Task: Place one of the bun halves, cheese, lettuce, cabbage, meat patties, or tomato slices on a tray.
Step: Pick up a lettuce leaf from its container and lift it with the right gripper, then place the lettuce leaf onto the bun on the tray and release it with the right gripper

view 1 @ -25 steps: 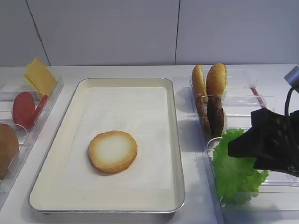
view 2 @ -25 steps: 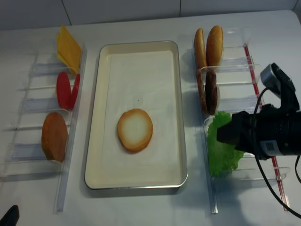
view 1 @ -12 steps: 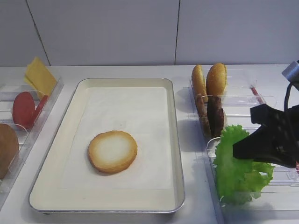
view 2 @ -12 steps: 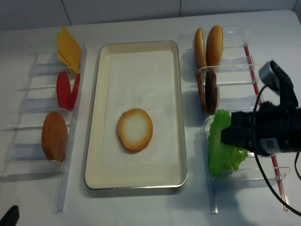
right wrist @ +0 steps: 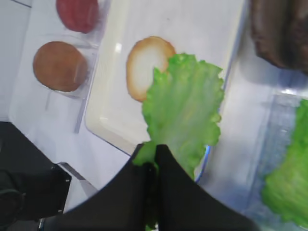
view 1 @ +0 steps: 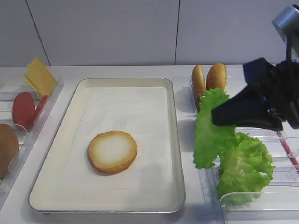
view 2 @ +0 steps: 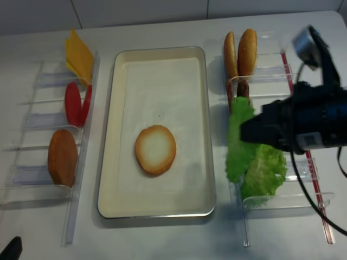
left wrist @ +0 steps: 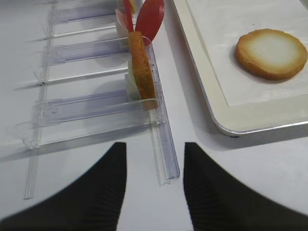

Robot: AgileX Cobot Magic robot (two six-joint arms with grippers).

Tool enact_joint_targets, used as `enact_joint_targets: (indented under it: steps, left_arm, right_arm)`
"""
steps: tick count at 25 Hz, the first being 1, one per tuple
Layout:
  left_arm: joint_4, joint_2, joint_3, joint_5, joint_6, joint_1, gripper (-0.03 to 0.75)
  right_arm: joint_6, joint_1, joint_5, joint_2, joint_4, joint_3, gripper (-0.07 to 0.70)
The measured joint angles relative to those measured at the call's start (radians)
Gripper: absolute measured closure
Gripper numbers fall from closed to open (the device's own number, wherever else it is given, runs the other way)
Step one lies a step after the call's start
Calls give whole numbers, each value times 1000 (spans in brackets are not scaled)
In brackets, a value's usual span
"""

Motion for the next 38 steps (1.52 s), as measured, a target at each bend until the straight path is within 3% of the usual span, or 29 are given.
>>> enact_joint_targets:
  steps: [6, 11, 17, 26, 34, 38]
  left_arm:
    - [0, 0, 0, 0, 0, 0, 422]
    - [0, 0, 0, 0, 0, 0, 422]
    - [0, 0, 0, 0, 0, 0, 422]
    - [0, 0, 0, 0, 0, 0, 422]
    - [0, 0, 0, 0, 2, 0, 422]
    - [0, 0, 0, 0, 2, 0, 422]
  right_arm:
    - [24, 255, -119, 89, 62, -128, 613]
    - [-25, 361, -152, 276, 145, -251, 613]
    - [-157, 380, -143, 480, 287, -369, 613]
    - [-277, 382, -65, 709, 436, -433, 614]
    - [-270, 382, -61, 780, 381, -441, 614]
    - [-207, 382, -106, 780, 271, -442, 614]
